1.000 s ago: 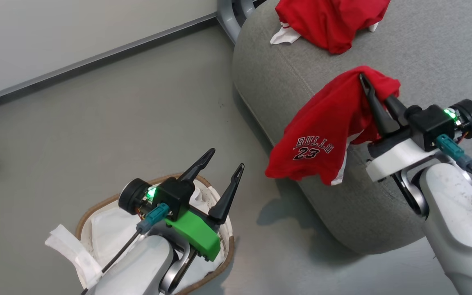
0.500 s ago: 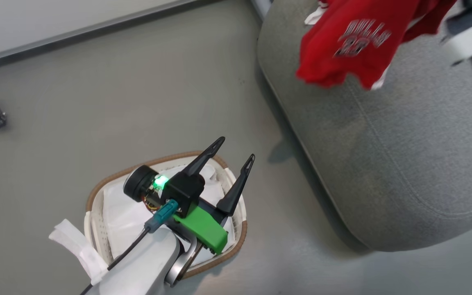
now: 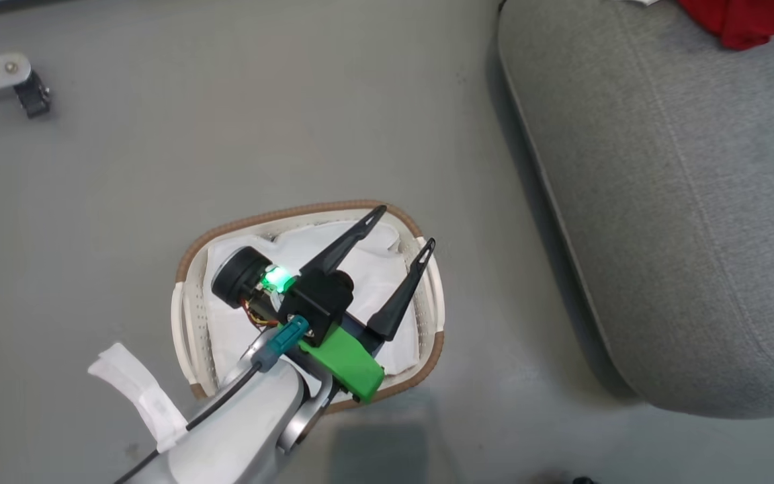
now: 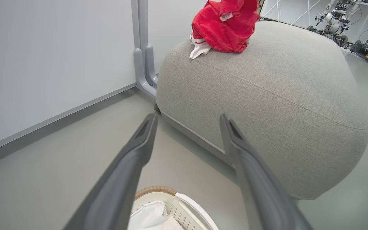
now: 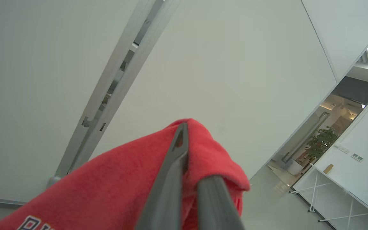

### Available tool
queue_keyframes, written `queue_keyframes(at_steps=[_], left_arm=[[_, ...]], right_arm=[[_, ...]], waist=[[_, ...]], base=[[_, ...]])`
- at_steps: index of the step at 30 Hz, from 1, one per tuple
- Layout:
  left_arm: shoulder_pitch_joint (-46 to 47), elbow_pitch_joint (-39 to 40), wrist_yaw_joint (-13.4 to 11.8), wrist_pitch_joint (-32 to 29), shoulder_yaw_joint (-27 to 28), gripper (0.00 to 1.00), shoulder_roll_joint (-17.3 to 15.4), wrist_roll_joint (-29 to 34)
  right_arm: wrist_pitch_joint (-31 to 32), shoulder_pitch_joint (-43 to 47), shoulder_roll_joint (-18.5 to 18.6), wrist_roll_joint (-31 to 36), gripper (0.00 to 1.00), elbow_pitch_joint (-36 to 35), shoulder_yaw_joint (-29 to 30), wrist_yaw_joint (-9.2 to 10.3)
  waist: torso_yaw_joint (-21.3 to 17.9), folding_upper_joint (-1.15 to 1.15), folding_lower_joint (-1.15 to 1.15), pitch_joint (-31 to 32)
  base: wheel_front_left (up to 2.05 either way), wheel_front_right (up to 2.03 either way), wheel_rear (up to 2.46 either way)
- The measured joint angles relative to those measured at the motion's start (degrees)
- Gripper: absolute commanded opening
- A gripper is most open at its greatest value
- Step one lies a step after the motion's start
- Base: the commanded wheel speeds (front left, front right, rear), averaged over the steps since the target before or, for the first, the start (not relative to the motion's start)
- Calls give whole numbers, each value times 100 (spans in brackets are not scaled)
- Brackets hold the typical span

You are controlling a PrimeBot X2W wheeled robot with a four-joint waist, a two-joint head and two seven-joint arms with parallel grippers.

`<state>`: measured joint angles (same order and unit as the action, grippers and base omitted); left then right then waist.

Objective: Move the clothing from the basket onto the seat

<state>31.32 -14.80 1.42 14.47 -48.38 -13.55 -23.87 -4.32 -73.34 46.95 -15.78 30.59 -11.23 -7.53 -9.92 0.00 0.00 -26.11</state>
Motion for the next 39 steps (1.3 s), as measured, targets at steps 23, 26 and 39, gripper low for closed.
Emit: queue_keyframes(at_steps=[23,26,39], left_arm=[[209,417,-186,-233,-43,100,-377,204],[209,450,-192,-233,-58,100,-383,201],[152,371,-270,-129,20,100,-439,68]], right_arm=[[-783,921,-956,628,28,2849,970,0],[-871,931,-1110,681,100,2927,957,0],[-1062,1689,-1800,726,100,2744,601,0]], waist=[[324,0,0,-1148],[253,0,0,-1130],[-24,0,1,-703]], base=[[0,0,0],[0,0,0],[0,0,0]])
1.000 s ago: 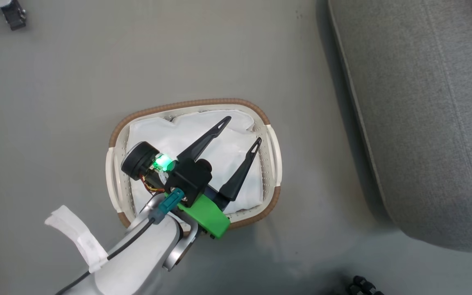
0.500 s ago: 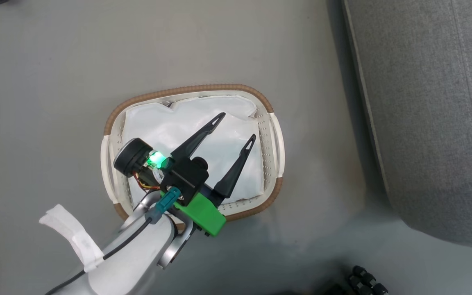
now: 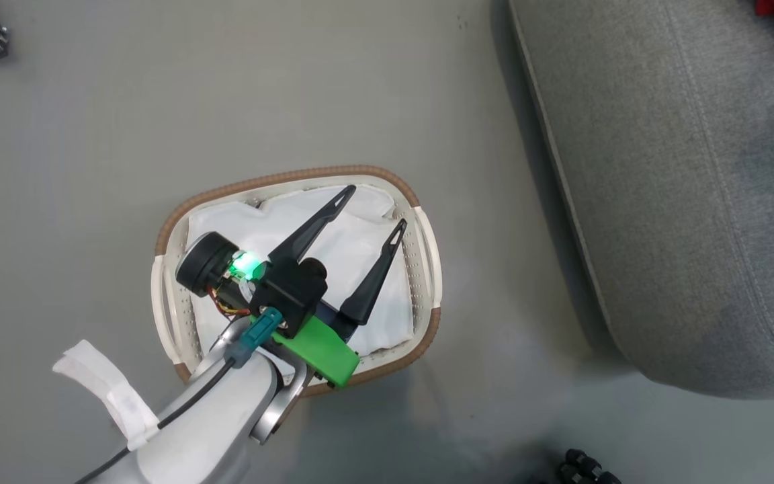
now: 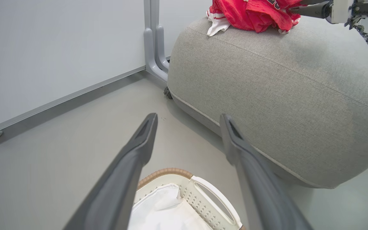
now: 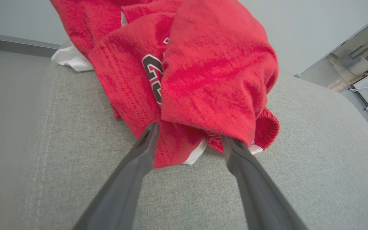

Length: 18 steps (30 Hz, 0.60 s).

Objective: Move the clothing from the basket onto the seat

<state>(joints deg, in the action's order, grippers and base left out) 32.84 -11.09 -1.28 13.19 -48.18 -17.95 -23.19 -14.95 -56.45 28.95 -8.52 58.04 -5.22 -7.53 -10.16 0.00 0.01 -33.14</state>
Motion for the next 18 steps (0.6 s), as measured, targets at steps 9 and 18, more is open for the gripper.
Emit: queue_keyframes(at_steps=[9,18], left_arm=[[-309,-140,-44,152,275,100,67,-235],[-768,-163,78,183,987,100,287,-349]], right_arm=[[-4,671,-65,-44,100,-755,-4,0],[-4,775,-21,-62,100,-1117,-353,0]], waist=[[-125,0,0,609],[-82,0,0,1346]], base=[[0,0,0],[0,0,0]])
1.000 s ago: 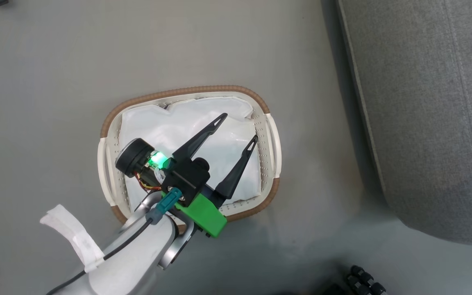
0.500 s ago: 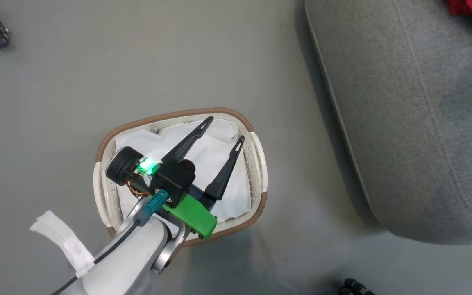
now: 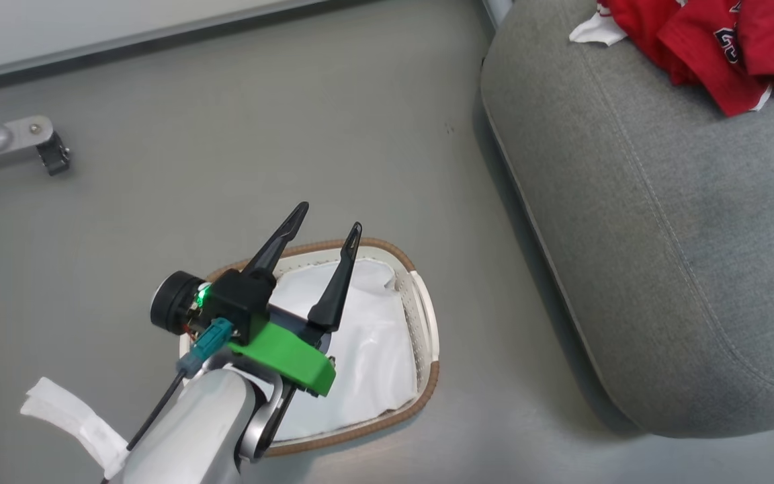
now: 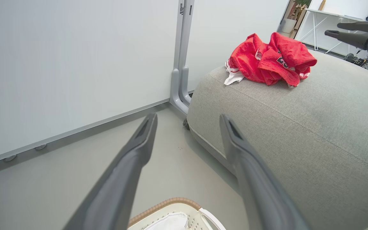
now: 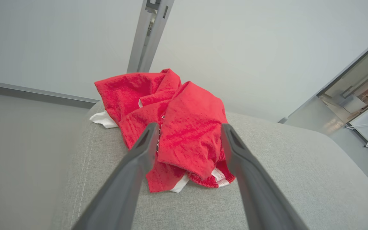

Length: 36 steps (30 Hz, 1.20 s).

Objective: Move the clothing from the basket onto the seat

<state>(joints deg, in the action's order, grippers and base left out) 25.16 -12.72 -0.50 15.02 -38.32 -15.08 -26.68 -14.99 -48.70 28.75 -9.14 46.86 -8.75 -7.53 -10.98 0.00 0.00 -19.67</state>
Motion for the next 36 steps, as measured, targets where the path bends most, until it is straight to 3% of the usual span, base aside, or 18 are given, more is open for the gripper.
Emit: queue_keyframes(at_steps=[8,18,28,36], left_arm=[[-644,100,62,2,904,100,290,58],[-1319,233,132,11,2074,100,594,304],[-1846,62,230,11,2956,100,817,453],[-2217,-51,321,11,3388,100,940,572]], right_arm=[[-1,3,-299,-96,100,-245,-354,0],[0,404,-1048,-103,100,-656,-279,0],[-1,1492,-2068,176,100,-1188,-52,0],[0,2538,-2544,417,100,-1860,272,0]], waist=[[286,0,0,581],[768,0,0,1031],[935,0,-1,1314],[949,0,-1,1438]], base=[[0,0,0],[0,0,0],[0,0,0],[0,0,0]])
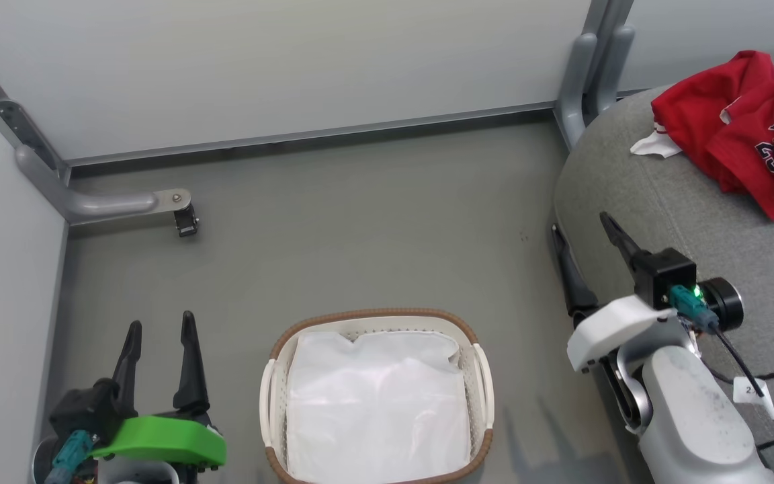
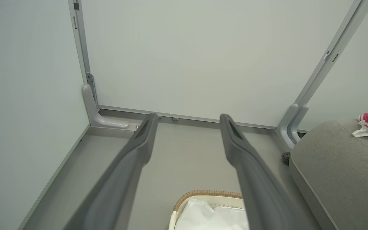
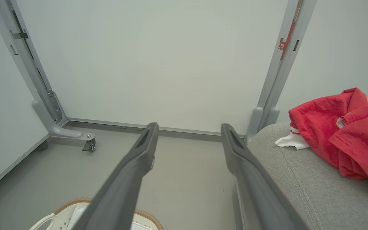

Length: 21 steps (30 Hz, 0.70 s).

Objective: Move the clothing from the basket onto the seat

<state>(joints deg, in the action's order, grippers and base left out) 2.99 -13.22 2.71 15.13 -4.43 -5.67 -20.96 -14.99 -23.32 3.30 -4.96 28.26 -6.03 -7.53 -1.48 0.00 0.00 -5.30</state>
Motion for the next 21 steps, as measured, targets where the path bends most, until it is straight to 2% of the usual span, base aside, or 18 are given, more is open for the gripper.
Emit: queue_keyframes(at_steps=[4,8,21], left_arm=[[-179,-66,81,0,161,100,73,13],[-400,-107,136,0,259,100,132,41],[-590,-160,235,0,288,100,259,56]], right_arm=[[0,494,-42,30,100,-342,93,0],[0,900,-52,-348,100,-556,18,0],[0,1255,-54,-555,100,-713,-214,0]], waist=[[10,0,0,67],[31,0,0,145],[181,0,0,268]], base=[[0,0,0],[0,0,0],[0,0,0]])
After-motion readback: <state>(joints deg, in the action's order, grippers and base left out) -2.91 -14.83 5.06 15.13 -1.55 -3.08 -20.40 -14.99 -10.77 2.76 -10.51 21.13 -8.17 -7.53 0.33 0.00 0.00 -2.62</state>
